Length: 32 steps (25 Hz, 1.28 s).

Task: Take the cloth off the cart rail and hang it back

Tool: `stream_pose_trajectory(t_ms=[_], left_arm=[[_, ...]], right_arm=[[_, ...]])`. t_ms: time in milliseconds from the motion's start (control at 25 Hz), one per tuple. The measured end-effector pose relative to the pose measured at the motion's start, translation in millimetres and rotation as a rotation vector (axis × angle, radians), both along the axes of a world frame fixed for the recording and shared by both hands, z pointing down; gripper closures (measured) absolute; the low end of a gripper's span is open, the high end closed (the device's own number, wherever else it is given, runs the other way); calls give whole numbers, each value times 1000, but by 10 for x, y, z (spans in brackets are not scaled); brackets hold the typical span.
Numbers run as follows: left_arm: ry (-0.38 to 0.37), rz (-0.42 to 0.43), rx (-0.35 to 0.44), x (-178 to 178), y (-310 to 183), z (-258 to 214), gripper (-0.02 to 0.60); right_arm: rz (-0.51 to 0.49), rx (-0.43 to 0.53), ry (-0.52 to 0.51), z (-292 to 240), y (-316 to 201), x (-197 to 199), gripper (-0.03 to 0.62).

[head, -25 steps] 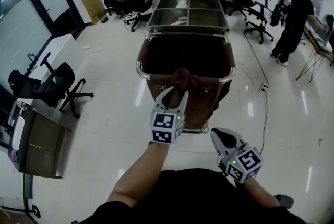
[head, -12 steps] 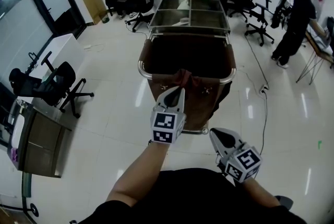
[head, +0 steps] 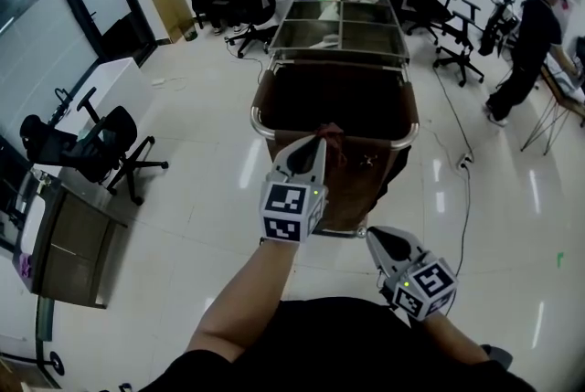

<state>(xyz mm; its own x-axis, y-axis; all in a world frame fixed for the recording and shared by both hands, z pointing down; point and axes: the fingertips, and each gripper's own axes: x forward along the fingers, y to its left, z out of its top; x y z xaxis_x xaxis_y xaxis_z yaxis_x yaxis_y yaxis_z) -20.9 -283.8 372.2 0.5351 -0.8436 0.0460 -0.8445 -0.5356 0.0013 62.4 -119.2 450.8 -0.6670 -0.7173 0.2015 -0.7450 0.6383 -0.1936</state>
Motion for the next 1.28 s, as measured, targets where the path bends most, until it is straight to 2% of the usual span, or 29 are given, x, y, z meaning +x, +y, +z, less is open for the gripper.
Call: stream_pose_trajectory(t_ms=[360, 520, 720, 880, 1080, 1280], left_arm=[[62, 50, 107, -140, 300, -693, 575], [68, 87, 128, -235, 515, -895, 575], [84, 89, 145, -430, 872, -1035, 575], [67, 87, 146, -535, 1160, -984, 575], [24, 94, 114, -532, 1421, -697, 575], [32, 103, 78, -469, 1569, -313, 575]], right_arm=[[-7, 2, 0, -31, 34, -69, 574], [-10, 6, -2, -42, 14, -85, 574], [-14, 7, -4, -34, 11, -104, 574], [-25, -1, -2, -8, 29, -157, 574], [-48, -4, -1, 0, 77, -244, 574], [-57, -4, -2, -3, 99, -275, 574]])
